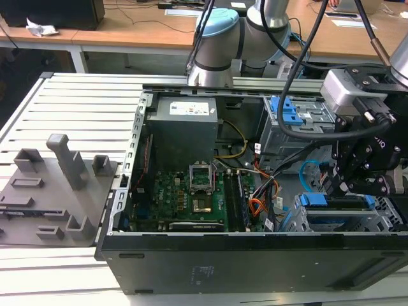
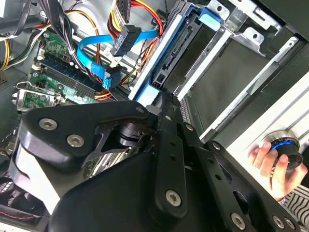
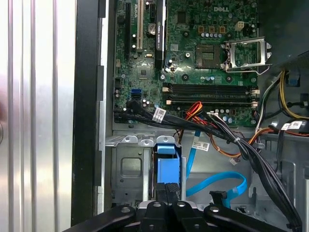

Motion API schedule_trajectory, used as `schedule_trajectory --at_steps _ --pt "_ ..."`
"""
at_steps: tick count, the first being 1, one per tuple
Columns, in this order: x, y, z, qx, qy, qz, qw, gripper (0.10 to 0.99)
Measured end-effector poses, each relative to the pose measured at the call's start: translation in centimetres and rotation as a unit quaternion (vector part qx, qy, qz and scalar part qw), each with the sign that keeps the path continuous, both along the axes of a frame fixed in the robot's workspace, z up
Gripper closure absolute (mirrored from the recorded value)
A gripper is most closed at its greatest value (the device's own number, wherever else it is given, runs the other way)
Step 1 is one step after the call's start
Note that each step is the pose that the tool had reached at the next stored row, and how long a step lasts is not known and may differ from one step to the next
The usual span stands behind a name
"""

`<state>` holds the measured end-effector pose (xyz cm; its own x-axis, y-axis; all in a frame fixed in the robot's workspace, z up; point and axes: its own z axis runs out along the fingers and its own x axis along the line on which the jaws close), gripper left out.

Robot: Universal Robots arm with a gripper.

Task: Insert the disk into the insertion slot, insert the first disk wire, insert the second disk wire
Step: 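Insert the disk into the insertion slot, then insert the first disk wire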

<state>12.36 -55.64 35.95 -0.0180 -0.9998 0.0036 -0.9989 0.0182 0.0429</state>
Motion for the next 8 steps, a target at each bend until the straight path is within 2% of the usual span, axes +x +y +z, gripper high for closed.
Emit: schedule_trajectory --at_steps 8 --pt "0.17 -0.01 0.01 -0.0001 0.0 0.0 1.0 0.98"
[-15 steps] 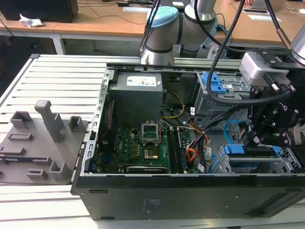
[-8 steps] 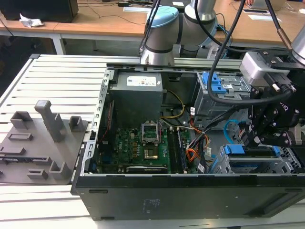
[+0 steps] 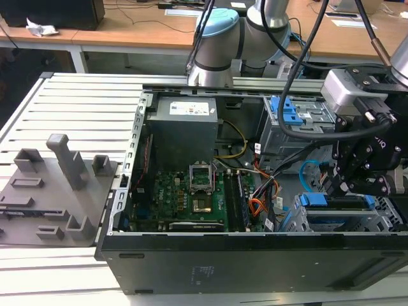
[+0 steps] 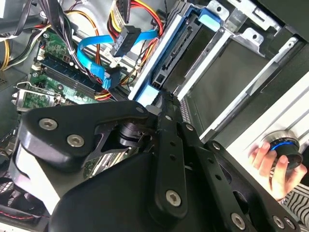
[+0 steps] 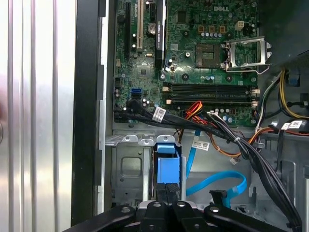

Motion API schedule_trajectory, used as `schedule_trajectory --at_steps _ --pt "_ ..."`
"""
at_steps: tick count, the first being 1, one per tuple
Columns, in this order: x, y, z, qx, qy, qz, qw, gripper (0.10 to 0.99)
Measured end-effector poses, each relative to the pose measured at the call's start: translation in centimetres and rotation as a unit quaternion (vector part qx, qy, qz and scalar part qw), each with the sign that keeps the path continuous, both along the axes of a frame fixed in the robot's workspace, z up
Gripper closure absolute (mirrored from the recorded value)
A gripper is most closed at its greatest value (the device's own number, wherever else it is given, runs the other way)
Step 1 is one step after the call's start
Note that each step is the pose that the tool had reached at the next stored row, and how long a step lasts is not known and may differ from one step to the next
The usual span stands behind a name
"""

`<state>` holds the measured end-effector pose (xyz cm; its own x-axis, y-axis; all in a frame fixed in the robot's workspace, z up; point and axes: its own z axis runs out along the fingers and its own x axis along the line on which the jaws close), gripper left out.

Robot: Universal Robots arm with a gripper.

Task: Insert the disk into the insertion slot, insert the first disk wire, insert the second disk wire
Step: 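Insert the first disk wire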

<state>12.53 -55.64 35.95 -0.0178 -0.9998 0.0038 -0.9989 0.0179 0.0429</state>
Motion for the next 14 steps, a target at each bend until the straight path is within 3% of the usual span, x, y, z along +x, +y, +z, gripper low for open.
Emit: schedule_trajectory --at_steps 4,7,11,14 --pt "0.72 0.0 0.0 0.0 0.0 0.0 1.0 0.98" --pt "1.75 0.01 0.0 0.0 0.0005 0.0 1.0 0.98" --pt "3.98 0.01 0.0 0.0 0.0015 0.0 1.0 0.98" --pt "4.08 0.01 0.33 0.0 0.0015 0.0 1.0 0.98"
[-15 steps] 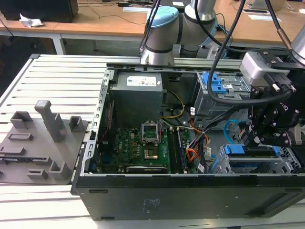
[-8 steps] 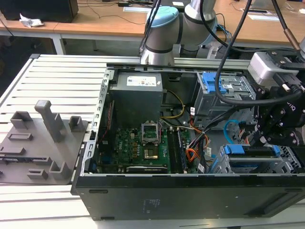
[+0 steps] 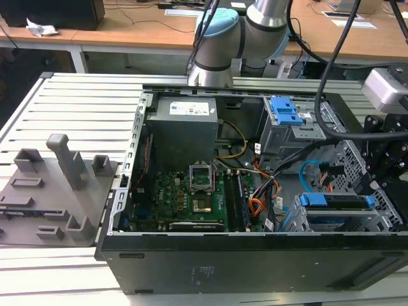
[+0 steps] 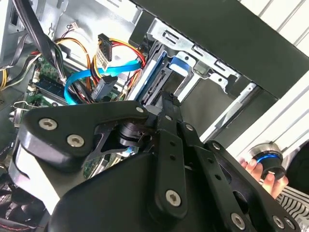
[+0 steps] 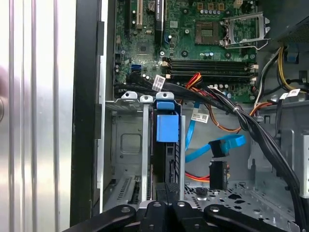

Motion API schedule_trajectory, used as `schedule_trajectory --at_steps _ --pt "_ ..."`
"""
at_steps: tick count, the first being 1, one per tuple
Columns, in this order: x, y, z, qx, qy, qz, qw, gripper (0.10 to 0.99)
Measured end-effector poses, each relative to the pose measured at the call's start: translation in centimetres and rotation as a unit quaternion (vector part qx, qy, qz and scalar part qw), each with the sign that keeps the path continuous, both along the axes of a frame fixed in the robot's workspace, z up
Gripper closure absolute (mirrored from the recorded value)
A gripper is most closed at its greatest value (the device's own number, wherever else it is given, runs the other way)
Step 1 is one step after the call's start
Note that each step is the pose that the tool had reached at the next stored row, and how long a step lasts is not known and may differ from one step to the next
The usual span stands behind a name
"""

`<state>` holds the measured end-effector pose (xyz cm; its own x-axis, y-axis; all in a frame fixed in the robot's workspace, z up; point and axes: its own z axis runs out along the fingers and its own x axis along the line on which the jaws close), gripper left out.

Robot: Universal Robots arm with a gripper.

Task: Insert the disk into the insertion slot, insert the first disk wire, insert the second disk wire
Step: 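Insert the first disk wire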

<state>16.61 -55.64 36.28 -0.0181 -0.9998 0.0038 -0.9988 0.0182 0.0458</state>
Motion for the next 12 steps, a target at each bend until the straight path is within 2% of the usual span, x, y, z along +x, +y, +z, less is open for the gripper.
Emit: schedule_trajectory --at_steps 2,7,9,12 --pt "0.02 0.0 1.12 0.0 0.0 0.0 1.0 0.98" --pt "0.01 0.0 2.74 0.0 0.0 0.0 1.0 0.98" --pt "0.02 0.0 3.08 0.0001 0.0 0.0 1.0 0.98" --pt "0.01 0.0 3.1 0.0 0.0 0.0 1.0 0.98"
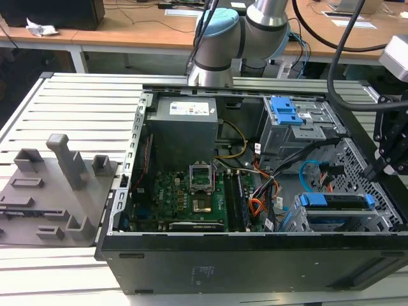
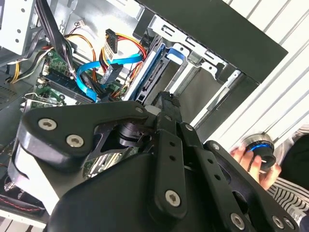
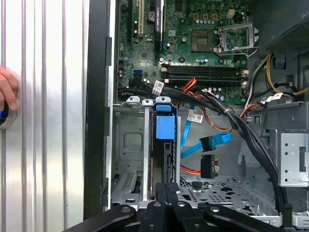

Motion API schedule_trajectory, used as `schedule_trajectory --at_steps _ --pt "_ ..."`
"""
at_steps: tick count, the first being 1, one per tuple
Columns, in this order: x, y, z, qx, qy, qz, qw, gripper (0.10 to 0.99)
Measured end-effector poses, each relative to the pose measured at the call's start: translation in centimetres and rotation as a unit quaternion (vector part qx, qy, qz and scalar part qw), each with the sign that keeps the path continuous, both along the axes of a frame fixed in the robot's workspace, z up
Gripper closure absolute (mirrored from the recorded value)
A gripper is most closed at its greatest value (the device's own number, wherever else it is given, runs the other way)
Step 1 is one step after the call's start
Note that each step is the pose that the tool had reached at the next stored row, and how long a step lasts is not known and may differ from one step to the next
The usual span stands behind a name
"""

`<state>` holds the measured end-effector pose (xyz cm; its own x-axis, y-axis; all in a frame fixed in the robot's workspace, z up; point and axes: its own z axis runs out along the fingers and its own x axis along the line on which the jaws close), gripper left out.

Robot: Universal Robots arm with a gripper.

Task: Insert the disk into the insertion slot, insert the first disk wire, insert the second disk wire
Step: 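Insert the first disk wire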

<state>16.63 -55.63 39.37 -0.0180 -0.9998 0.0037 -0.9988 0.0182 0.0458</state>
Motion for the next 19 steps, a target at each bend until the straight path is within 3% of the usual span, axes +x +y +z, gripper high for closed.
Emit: schedule_trajectory --at_steps 8,13,17,19 --pt "0.0 0.0 0.06 0.0 0.0 0.0 1.0 0.973" --pt "0.0 0.0 0.09 0.0 0.0 0.0 1.0 0.725" --pt "-0.01 0.09 0.13 -0.0002 0.0 0.0 1.0 0.725" --pt "0.0 0.63 0.12 -0.0001 0.0 0.0 1.0 0.725"
